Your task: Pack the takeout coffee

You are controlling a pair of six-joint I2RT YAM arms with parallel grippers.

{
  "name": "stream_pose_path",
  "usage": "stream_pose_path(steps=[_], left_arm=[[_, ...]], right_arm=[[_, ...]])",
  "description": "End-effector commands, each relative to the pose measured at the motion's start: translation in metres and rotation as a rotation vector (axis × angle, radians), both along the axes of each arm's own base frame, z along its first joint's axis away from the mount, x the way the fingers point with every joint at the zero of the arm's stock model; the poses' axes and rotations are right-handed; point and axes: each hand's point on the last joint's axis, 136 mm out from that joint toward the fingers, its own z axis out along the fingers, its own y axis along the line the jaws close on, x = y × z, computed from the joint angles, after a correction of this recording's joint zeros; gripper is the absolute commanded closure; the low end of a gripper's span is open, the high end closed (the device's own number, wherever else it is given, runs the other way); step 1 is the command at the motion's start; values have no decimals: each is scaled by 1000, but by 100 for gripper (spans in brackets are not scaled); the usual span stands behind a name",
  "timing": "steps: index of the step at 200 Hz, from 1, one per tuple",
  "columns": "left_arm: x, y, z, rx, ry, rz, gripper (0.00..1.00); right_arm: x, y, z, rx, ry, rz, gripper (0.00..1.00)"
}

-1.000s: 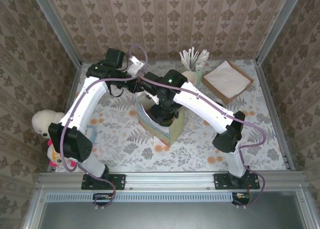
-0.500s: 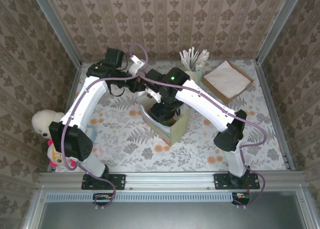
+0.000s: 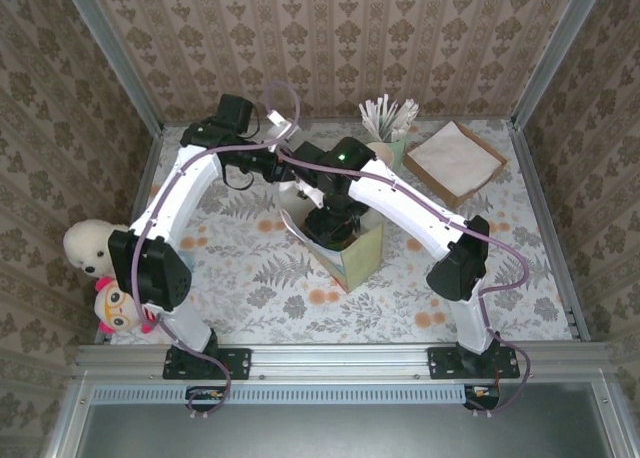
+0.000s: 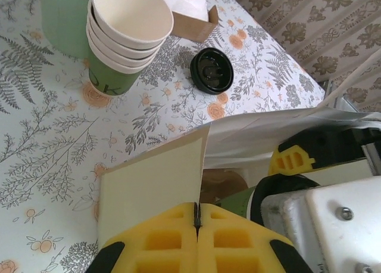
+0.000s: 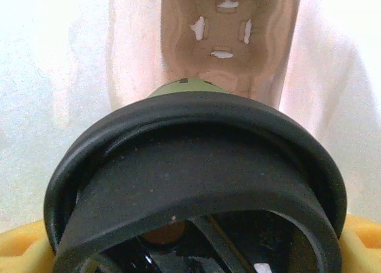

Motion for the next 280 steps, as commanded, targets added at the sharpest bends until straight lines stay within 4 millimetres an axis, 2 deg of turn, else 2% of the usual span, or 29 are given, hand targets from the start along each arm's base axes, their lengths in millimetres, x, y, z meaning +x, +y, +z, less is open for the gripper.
stream_pose_path(steps=[1,49,77,114,155,204,242,280], left_arm=[[-4,2,10,-7,10,-19,100],[-3,3,15,4,81,-21,100],[-2,6,15,23,93,0,100],[10,25,12,39,107,71,100],[11,24,19,23,98,103,100],[18,32,18,44,45,159,100],[10,19,16,46,11,103,100],[17,20,14,53,-16,125,100]], right_arm=[[-5,-14,-9,-63,39,-32,46],[-7,-29,-16,-131,63,-38,47],[-11,-30,-15,-112,65,-33,47],[-23,-37,-23,-105,108,-20,47],[-28,-40,-18,-118,139,-57,47],[-40,-47,-16,-132,184,-54,47],[-35,-33,-23,-103,204,-48,47],[-29,-29,-24,-98,179,-53,47]])
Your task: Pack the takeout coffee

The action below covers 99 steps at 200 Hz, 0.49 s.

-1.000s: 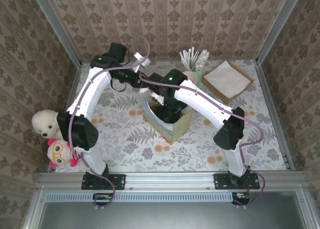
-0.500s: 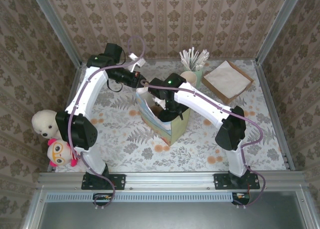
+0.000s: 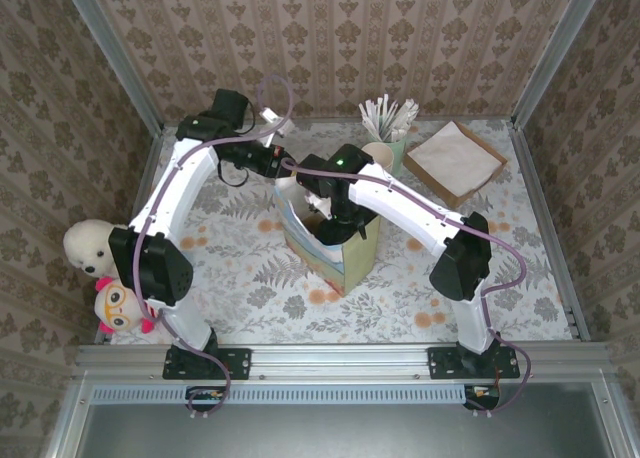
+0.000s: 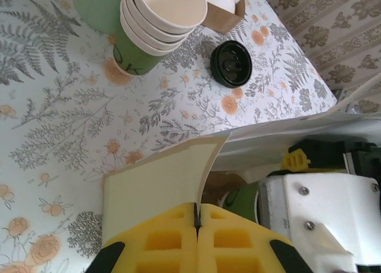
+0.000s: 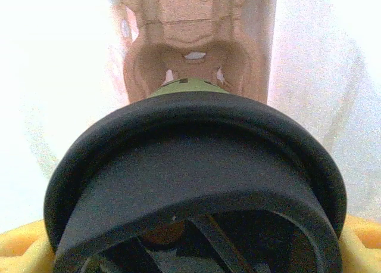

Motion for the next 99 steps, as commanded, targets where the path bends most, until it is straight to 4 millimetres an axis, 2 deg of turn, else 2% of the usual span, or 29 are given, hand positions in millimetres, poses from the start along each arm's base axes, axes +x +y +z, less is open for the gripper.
stream_pose_path(steps=[1,59,99], left_arm=[[6,4,14,-5,-91,22,100],[-3,1,17,-38,-75,-9,100],[-9,2,20,-40,-90,-9,100]], right_arm=[[-6,-5,4,-16,29,-24,47],[12,2,3,28,-77,-48,47],[16,5,-1,47,-101,-46,47]])
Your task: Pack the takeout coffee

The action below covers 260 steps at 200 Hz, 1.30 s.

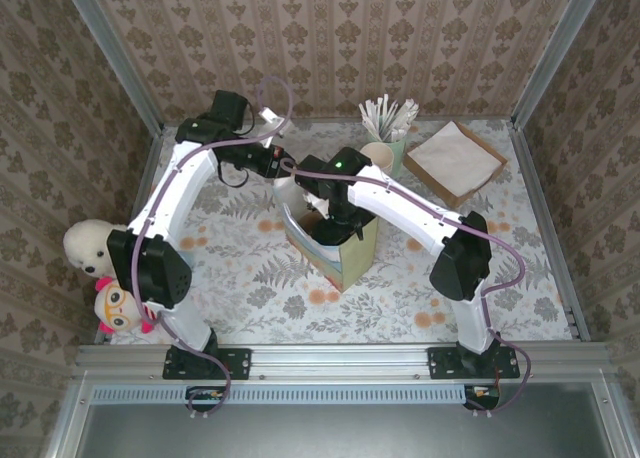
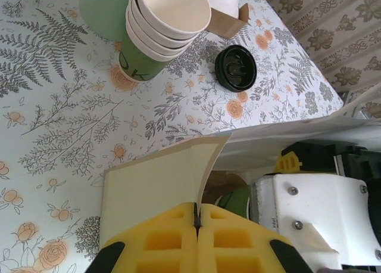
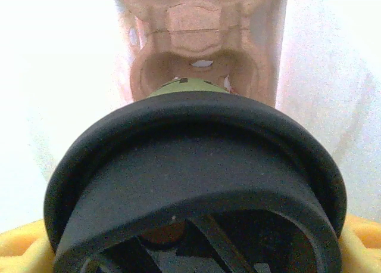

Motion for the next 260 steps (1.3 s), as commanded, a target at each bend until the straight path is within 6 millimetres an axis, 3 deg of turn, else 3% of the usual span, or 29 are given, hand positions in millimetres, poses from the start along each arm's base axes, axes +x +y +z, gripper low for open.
stream_pose_path(steps=[1,124,208,260], left_arm=[[-8,1,19,-36,-62,-14,100],[-11,-2,18,-64,-39,-8,100],[-13,-1,16,-58,-30,-8,100],[-13,-2,17,-60,-31,-10,100]], right_arm=[[5,-3,11,25,-58,-24,47],[17,5,4,60,-101,-12,47],[20,6,12,84,-142,-12,48],[20,7,0,76,-119,-7,48]])
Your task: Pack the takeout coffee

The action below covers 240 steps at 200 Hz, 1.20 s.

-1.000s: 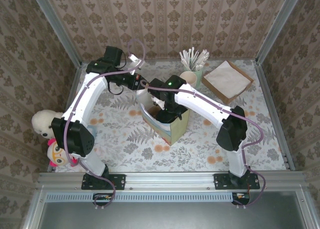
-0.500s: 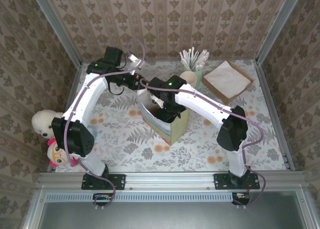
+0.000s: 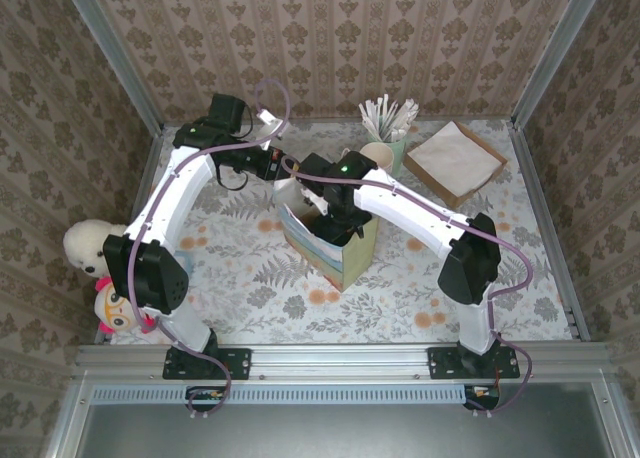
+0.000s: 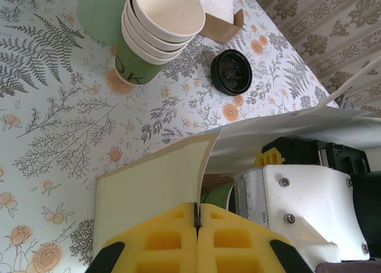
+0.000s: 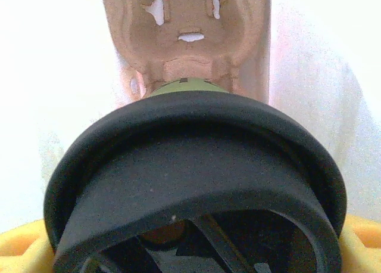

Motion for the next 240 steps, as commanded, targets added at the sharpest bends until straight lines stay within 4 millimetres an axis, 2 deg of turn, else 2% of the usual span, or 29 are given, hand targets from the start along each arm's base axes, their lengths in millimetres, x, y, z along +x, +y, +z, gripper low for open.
stream_pose_path(steps=[1,76,153,240], left_arm=[[-9,-1,15,-35,-23,-13,100],[-10,-2,15,-34,-22,-15,100],[-10,-2,15,-31,-24,-14,100],[-10,-1,13,-24,-21,-12,100]], right_arm=[[2,-3,1,-3,-15,-1,48],[-1,-7,-18,-40,22,-2,48],[-4,-18,-11,-75,13,-28,48],[-2,-22,-15,-107,10,-35,48]])
